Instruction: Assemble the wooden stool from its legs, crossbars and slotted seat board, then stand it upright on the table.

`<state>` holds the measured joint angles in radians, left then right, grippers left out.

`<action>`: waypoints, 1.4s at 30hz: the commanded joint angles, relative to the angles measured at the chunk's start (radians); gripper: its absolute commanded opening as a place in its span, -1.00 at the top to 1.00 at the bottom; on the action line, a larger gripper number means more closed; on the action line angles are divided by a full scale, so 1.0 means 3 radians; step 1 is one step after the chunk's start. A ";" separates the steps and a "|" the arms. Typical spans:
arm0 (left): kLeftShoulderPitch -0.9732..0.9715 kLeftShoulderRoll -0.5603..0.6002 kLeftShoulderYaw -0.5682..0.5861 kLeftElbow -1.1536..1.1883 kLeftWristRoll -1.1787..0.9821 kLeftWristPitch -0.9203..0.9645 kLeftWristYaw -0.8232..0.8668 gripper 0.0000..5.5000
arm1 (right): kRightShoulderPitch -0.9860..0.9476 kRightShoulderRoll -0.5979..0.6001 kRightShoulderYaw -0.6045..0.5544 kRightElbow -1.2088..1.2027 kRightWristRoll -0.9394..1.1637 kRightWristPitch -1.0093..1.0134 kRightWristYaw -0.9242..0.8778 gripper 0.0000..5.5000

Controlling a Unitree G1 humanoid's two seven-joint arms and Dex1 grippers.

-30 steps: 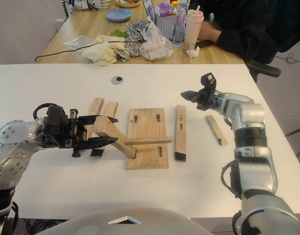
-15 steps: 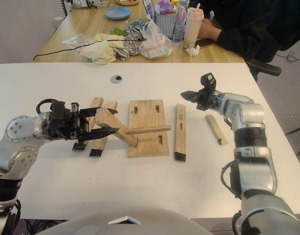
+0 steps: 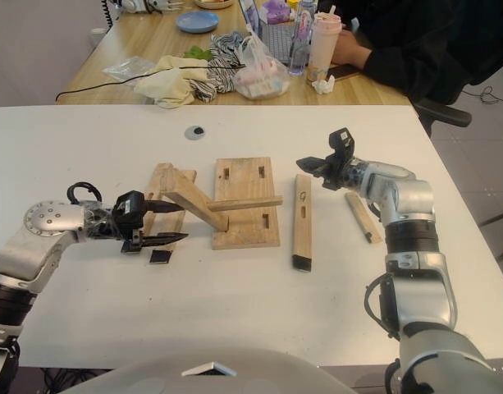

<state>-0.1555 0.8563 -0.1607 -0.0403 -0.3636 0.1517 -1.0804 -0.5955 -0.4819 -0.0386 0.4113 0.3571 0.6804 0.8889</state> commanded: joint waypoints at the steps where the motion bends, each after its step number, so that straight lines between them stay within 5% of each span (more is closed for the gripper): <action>1: 0.0190 -0.0147 0.0436 -0.0078 0.0213 0.0169 0.0738 -0.12 | 0.0005 0.0022 -0.0140 -0.0007 -0.0024 -0.0162 -0.0212 1.00; 4: 0.0441 -0.0351 0.0624 -0.0334 0.0423 0.0730 0.1501 -0.12 | -0.0093 0.0107 -0.0438 0.0153 -0.0049 -0.0533 -0.0696 1.00; 11: 0.0530 -0.0810 0.0793 -0.0466 0.0357 0.1622 0.2135 -0.12 | 0.0017 0.0300 -0.0880 -0.0001 -0.0016 -0.1191 -0.1500 1.00; 17: 0.0502 -0.0617 0.0743 -0.0215 0.0396 0.1938 0.1934 -0.12 | 0.0265 0.0501 -0.0943 -0.0227 0.0012 -0.1274 -0.1783 1.00; 22: 0.0541 -0.0379 0.0602 -0.0041 0.0411 0.2187 0.1617 0.20 | 0.0551 0.0636 -0.1028 -0.0485 0.0029 -0.1425 -0.2010 1.00; 32: 0.0444 -0.0324 0.0568 0.0388 0.0413 0.1504 0.1156 0.26 | 0.0595 0.0712 -0.0719 -0.0718 -0.0393 -0.1969 -0.2271 1.00; 37: 0.0179 -0.0444 0.0778 0.0624 0.0398 0.0956 0.1187 0.26 | 0.0290 0.0704 -0.0884 -0.0667 0.0263 -0.1567 -0.1900 1.00; 42: -0.0620 -0.0625 0.1057 0.0667 0.0143 0.0488 0.1158 0.27 | -0.0217 0.0612 -0.1026 -0.0593 0.1265 -0.0583 -0.1290 0.72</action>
<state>-0.2362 0.6857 0.1087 0.1740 -0.2742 0.3398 -0.7203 -0.5875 -0.2890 -0.3406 0.2235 0.6276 0.3742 0.4324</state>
